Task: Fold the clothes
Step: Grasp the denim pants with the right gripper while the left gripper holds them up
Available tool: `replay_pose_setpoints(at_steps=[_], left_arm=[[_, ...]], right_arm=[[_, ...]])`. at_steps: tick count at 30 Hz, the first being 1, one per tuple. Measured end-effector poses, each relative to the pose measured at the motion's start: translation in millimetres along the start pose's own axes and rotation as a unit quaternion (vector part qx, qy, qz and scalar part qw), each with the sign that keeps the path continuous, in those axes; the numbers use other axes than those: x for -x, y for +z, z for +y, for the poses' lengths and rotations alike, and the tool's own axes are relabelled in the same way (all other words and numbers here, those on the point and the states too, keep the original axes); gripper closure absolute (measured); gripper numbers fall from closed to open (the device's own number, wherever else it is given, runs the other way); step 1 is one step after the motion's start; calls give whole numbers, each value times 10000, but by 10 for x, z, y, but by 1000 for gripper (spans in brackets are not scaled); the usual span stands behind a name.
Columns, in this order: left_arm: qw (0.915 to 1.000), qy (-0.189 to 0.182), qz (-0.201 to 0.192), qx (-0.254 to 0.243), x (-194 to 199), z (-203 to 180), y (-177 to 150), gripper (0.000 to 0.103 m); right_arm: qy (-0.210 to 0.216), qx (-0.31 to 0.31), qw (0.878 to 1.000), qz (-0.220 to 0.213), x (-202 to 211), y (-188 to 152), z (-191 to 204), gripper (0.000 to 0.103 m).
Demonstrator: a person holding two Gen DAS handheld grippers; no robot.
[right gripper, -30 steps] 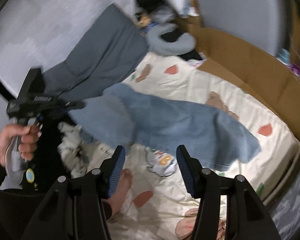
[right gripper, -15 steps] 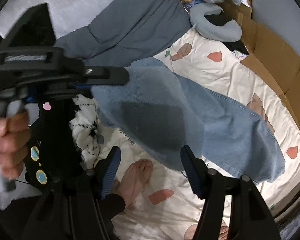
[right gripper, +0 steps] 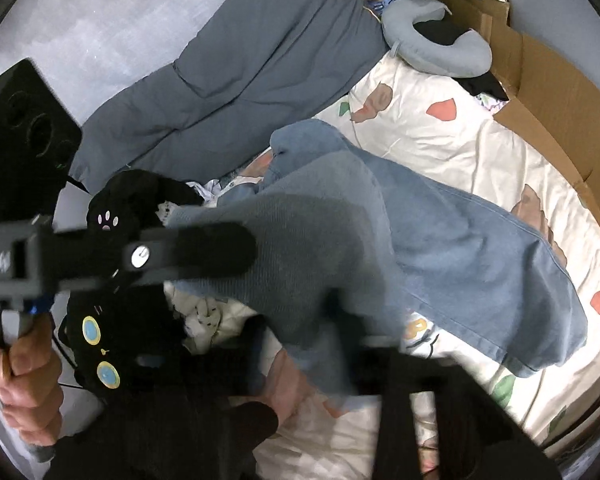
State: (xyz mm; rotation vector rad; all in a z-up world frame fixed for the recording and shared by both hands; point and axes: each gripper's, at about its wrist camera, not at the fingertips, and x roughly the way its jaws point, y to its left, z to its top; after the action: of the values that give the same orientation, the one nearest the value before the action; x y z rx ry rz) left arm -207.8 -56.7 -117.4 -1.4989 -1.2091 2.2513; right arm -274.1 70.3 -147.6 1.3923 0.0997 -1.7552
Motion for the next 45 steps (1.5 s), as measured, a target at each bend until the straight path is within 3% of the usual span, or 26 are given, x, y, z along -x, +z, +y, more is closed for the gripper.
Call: replay_pose_setpoints(at_steps=[5, 9, 12, 19, 20, 21, 23, 29, 36, 41, 43, 44, 45], left_arm=[[9997, -133, 132, -161, 158, 71, 14, 95], [9998, 162, -9, 87, 376, 445, 18, 66], [9972, 493, -266, 486, 575, 932, 43, 61], [9812, 1213, -620, 1370, 800, 2044, 28, 61], [9780, 1306, -651, 1492, 800, 2200, 19, 55], [9755, 1353, -678, 1595, 782, 2318, 5, 41], [9699, 1365, -796, 1853, 734, 2522, -22, 36], [9533, 1541, -823, 2466, 471, 3080, -95, 36], [9411, 1697, -902, 2784, 227, 3491, -45, 36], [9376, 1654, -991, 2894, 43, 3726, -5, 36], [9364, 1633, -1025, 2934, -31, 3820, 11, 52], [9379, 1603, -1019, 2903, -62, 3849, 29, 78], [9389, 1603, -1019, 2871, -72, 3859, 44, 84]], right_arm=[[-253, 266, 9991, -218, 146, -3, 101, 100], [-514, 400, 9976, -221, 178, -36, 132, 100], [-664, 366, 9970, -180, 161, -102, 35, 100], [-809, 141, 9964, -202, 187, -226, -262, 100], [-819, 121, 9963, -212, 189, -239, -289, 100], [-823, 112, 9963, -222, 191, -253, -310, 100], [-831, 106, 9962, -238, 192, -278, -343, 100], [-913, 203, 9952, -293, 169, -352, -406, 100], [-874, 155, 9956, -314, 132, -483, -526, 100], [-697, -36, 9972, -264, 68, -584, -665, 100], [-693, -35, 9973, -239, 44, -612, -717, 100], [-705, -30, 9973, -223, 25, -629, -749, 100], [-718, -25, 9972, -207, 6, -647, -782, 100]])
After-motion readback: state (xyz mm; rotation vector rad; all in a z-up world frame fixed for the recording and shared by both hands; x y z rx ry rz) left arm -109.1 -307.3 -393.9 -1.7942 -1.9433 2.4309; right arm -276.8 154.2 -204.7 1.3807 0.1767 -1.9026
